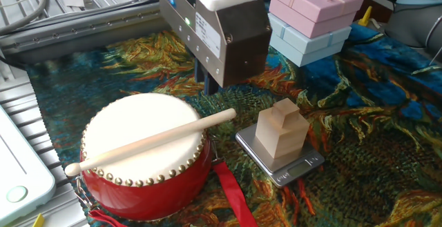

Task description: Play the drum

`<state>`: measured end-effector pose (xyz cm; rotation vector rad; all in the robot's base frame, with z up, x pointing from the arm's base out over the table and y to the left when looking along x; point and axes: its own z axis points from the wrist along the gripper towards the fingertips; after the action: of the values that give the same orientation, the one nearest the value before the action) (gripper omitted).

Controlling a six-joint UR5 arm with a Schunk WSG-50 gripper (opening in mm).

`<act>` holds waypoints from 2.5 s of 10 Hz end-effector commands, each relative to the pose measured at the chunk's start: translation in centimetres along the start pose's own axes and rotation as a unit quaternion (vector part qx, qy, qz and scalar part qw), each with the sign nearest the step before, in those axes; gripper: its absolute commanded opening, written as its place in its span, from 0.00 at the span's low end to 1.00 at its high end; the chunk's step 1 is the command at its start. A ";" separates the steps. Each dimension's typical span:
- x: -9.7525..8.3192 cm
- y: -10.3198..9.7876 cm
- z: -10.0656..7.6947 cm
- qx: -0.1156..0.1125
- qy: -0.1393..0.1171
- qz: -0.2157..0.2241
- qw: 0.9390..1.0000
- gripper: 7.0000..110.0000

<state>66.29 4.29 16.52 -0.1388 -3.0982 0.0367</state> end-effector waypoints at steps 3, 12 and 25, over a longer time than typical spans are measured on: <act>0.0 1.6 -0.2 -0.034 0.001 0.008 0.999 0.15; -0.9 1.4 1.5 -0.023 -0.001 0.007 1.000 0.15; -0.9 1.2 5.1 -0.024 -0.018 0.001 1.000 0.36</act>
<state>67.11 4.94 12.09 -0.1328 -3.1289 -0.0157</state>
